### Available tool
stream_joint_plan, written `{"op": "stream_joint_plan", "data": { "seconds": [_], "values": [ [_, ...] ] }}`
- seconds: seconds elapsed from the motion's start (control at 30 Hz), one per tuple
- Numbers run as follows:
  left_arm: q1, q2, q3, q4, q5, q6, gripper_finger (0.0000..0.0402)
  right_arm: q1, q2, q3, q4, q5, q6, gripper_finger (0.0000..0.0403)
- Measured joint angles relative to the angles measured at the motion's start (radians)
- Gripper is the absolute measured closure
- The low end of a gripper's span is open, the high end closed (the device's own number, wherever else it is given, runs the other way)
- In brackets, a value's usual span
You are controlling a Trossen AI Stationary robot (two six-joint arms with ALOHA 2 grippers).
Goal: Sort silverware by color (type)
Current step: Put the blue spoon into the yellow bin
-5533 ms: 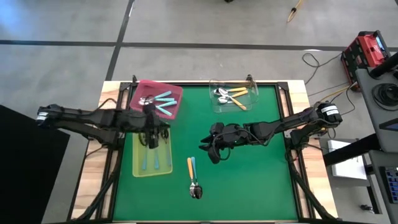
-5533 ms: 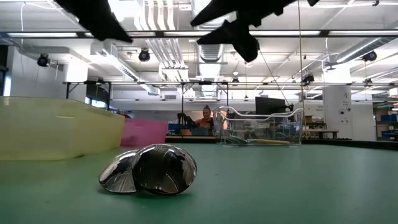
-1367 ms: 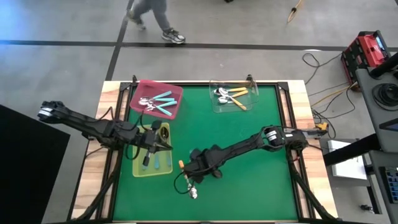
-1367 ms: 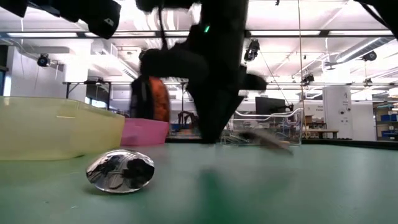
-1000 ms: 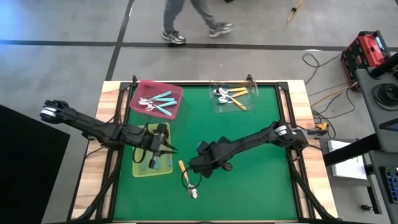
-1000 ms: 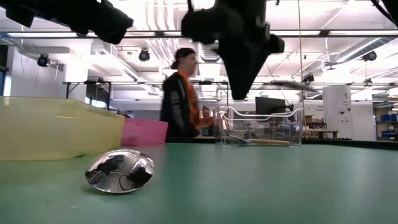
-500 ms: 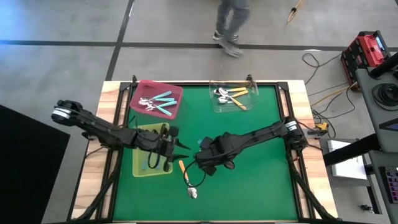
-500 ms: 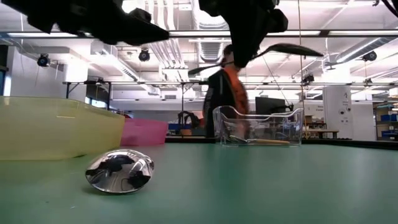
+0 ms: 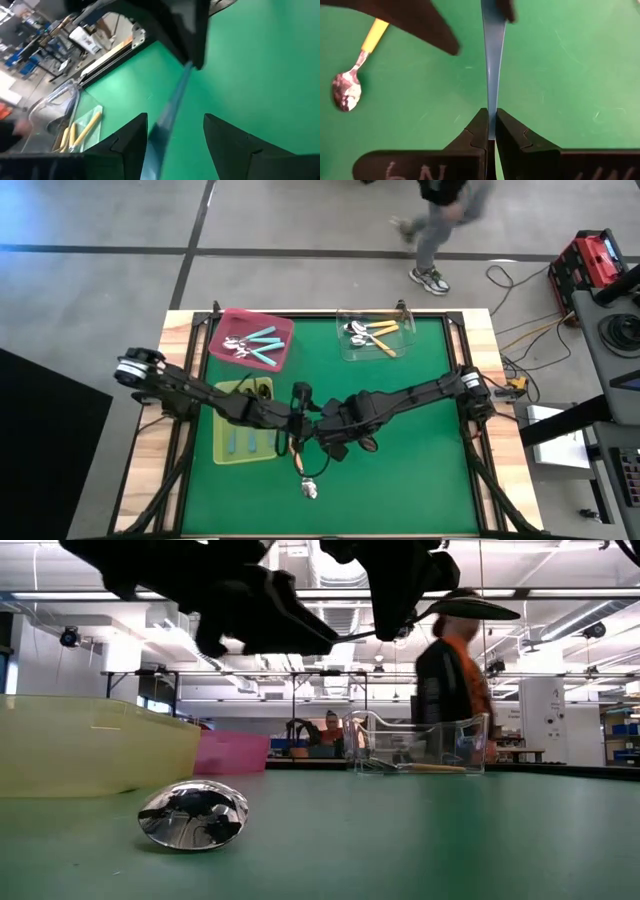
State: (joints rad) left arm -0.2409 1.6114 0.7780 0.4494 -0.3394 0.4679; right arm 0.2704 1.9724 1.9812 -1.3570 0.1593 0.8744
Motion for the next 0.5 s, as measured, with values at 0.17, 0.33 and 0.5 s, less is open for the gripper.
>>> {"op": "stream_joint_plan", "data": {
  "seconds": [0.17, 0.33, 0.5],
  "values": [
    [0.001, 0.057, 0.045, -0.001, -0.071, 0.014, 0.0226, -0.011, -0.001, 0.000, 0.010, -0.042, -0.001, 0.0390],
    [0.001, 0.079, 0.068, -0.002, -0.073, 0.018, 0.0244, -0.023, -0.001, 0.000, 0.025, -0.088, 0.021, 0.0390],
    [0.000, 0.077, 0.070, -0.006, -0.070, 0.021, 0.0305, -0.032, -0.002, 0.000, 0.061, -0.116, 0.016, 0.0390]
  ]
}}
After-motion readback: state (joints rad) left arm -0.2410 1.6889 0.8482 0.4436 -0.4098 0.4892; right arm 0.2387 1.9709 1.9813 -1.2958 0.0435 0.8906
